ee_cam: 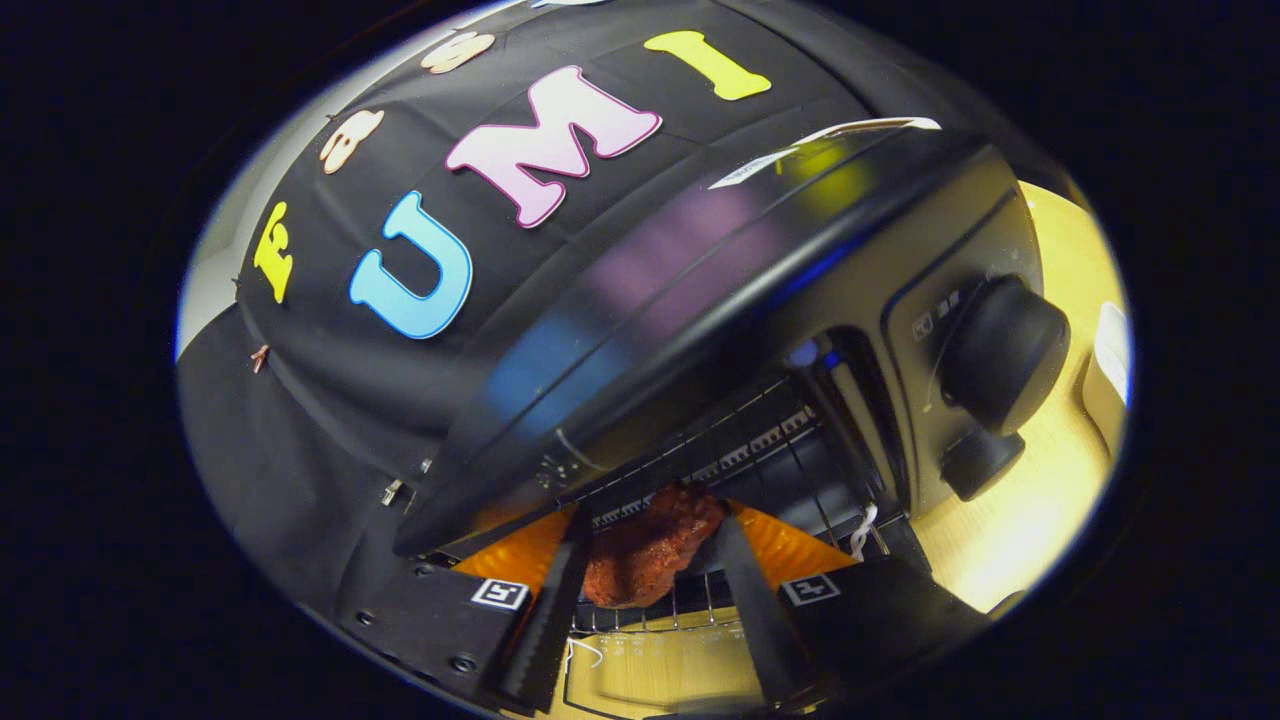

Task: Open the toaster oven, put the food inside, and close the toaster oven door.

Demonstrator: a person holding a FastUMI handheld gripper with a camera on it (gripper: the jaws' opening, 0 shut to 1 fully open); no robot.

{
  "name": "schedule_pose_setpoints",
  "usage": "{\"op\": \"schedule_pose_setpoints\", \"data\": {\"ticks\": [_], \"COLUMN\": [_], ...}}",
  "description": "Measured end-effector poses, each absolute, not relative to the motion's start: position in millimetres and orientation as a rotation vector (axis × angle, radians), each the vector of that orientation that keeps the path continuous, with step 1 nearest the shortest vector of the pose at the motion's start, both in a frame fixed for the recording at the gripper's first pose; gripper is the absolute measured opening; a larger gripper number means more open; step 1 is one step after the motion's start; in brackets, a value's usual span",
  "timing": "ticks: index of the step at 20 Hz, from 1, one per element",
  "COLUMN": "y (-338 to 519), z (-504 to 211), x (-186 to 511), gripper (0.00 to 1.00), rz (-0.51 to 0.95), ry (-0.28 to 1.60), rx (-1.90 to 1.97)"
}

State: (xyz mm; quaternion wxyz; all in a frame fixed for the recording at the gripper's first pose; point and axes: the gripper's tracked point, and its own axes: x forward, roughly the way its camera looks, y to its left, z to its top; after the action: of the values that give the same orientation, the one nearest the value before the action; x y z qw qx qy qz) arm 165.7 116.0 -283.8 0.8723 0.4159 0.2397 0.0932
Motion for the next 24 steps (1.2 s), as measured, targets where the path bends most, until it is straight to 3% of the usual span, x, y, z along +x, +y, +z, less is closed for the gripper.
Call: {"op": "schedule_pose_setpoints", "data": {"ticks": [5,24], "y": [103,71], "z": [-282,-269], "x": [157,62], "gripper": [0.96,0.98], "rz": [0.145,0.107], "ry": [0.502,0.566], "rx": [0.824,0.694]}}
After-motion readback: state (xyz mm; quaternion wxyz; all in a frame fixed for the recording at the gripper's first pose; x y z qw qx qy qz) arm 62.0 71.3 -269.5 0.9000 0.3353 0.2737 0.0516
